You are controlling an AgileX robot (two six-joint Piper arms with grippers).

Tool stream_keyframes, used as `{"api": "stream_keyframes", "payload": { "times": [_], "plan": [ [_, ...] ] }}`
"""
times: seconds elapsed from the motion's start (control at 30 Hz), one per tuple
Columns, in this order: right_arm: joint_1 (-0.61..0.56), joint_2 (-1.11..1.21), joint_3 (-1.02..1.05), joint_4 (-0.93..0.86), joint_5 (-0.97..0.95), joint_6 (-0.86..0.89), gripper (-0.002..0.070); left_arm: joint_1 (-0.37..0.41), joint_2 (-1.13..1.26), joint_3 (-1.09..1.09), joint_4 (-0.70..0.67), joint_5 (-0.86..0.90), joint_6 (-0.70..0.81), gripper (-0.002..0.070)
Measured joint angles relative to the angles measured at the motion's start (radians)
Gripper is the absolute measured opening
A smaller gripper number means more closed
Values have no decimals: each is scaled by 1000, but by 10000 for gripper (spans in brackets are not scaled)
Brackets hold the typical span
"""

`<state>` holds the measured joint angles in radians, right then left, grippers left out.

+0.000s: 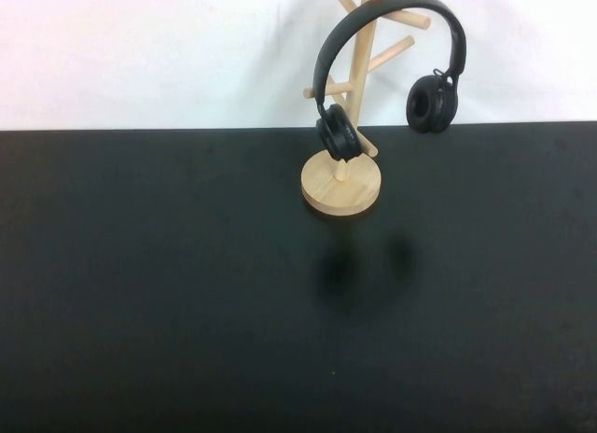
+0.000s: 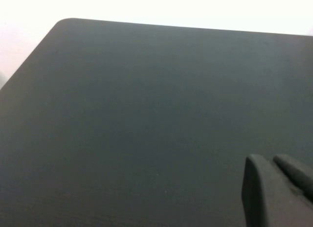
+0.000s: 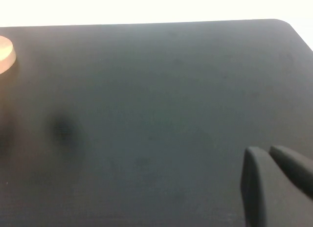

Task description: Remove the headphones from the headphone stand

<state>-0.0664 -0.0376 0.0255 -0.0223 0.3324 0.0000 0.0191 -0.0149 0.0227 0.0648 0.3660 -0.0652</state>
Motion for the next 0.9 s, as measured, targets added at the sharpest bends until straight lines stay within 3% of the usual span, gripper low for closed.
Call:
{"api": "stream_keyframes", "payload": {
  "times": [0.17,0.33,0.6,0.77,0.9],
  "plan": [
    [0,0,0,-20,-33,0,-8,0,0,0,0,0,0,-4],
    [0,0,0,149,-110,0,-8,0,0,0,0,0,0,-4],
    [0,0,0,630,-278,36,-8,0,0,0,0,0,0,-4],
    [0,0,0,704,-343,33,-8,0,0,0,0,0,0,-4],
    [2,27,-46,735,-243,33,-8,0,0,0,0,0,0,-4]
  ]
}}
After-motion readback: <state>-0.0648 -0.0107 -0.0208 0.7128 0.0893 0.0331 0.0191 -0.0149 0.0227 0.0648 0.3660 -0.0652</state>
